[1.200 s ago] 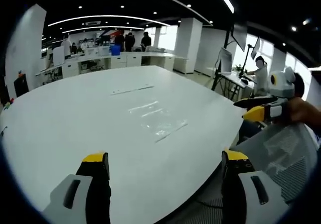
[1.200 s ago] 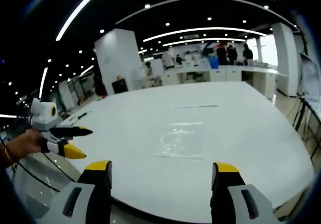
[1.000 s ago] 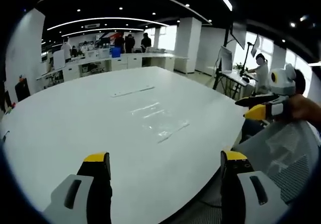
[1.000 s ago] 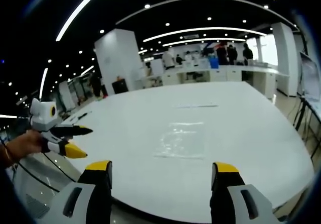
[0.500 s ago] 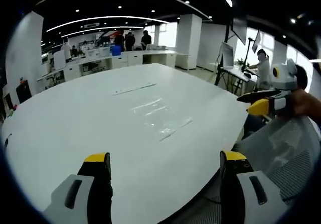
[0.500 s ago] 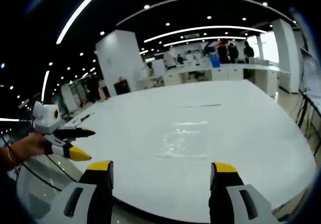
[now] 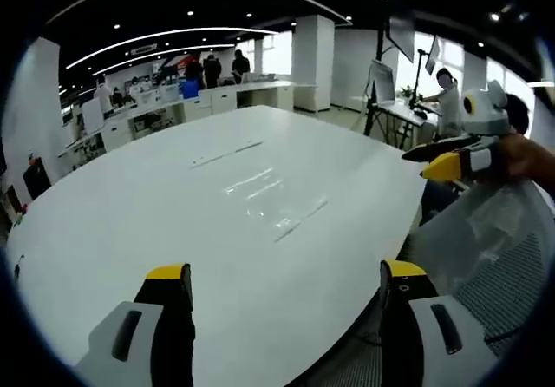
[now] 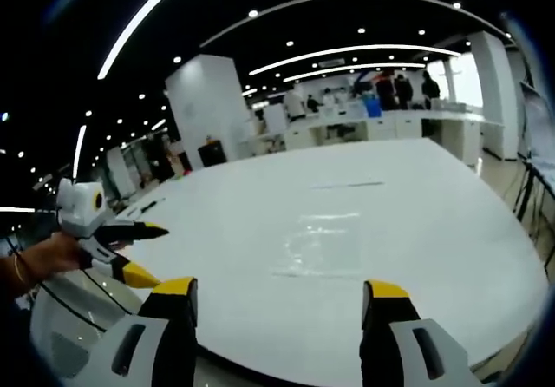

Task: Open the resealable bag by pulling the two sides of the seal apart until the entire bag opening is separated and visibly accessible.

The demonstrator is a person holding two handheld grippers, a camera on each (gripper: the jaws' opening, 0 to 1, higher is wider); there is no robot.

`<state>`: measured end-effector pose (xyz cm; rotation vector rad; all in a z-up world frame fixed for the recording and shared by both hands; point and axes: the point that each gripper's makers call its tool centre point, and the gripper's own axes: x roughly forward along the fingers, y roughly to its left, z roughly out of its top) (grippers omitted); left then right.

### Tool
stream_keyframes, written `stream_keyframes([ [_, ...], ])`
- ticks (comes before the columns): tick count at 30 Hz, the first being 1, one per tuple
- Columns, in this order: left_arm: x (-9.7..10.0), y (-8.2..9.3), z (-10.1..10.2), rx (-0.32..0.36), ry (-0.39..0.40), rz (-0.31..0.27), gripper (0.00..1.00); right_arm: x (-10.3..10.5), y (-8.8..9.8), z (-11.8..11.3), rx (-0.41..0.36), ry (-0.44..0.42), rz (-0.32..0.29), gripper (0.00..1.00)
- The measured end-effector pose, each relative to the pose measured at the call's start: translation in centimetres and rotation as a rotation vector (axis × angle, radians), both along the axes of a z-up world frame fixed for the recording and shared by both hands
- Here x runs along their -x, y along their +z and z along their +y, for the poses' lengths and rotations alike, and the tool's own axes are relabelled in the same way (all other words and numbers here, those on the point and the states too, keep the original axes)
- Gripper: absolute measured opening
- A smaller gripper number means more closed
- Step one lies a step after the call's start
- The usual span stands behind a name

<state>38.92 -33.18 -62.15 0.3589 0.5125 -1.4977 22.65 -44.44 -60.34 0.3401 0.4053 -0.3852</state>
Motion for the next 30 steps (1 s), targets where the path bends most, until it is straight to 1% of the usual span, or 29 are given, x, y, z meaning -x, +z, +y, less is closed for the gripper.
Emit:
stream_keyframes([
  [1,0.1,0.0,-0.2,-0.008,-0.013,-0.020,0.88,-0.1,0.2,-0.1,0.004,0.003,-0.005,0.75],
  [2,0.1,0.0,-0.2,-0.010,-0.018,-0.029,0.88,-0.1,0.2,-0.1,0.003,0.001,-0.006,0.75],
  [7,0.0,-0.1,-0.3,-0.023,-0.032,-0.051,0.87,-0.2,0.2,-0.4,-0.007,-0.007,-0.011,0.75],
  [10,0.4,-0.3,-0.3,-0.028,-0.047,-0.027,0.87,-0.2,0.2,-0.3,-0.011,-0.008,-0.009,0.75],
  [11,0.6,-0.1,-0.5,-0.008,-0.041,0.019,0.87,-0.2,0.2,-0.3,-0.013,-0.007,-0.008,0.75],
  [14,0.4,-0.1,-0.5,-0.001,-0.031,0.054,0.86,-0.2,0.1,-0.4,-0.022,-0.011,-0.009,0.74],
  [17,0.6,-0.4,-0.5,-0.021,-0.045,0.061,0.86,-0.2,0.1,-0.3,-0.029,-0.013,-0.012,0.75],
  [18,0.6,0.0,-1.3,-0.005,-0.061,0.057,0.86,-0.1,0.0,-0.3,-0.027,-0.016,-0.007,0.75],
  [19,0.4,0.2,-2.3,0.001,-0.081,0.038,0.86,0.0,0.0,-0.6,-0.017,-0.028,-0.003,0.75],
  [20,0.3,0.2,-2.7,-0.002,-0.090,0.029,0.86,0.0,0.1,-0.6,-0.014,-0.033,-0.004,0.75],
  [24,0.2,0.2,-3.7,-0.001,-0.121,0.012,0.85,0.0,0.0,-0.5,-0.008,-0.024,0.009,0.75],
  [29,0.2,-0.7,-4.8,-0.041,-0.208,-0.048,0.83,0.1,-0.2,-0.6,-0.018,-0.026,0.015,0.74],
  [30,0.2,-0.7,-4.8,-0.043,-0.210,-0.051,0.83,0.1,-0.2,-0.5,-0.018,-0.026,0.017,0.74],
])
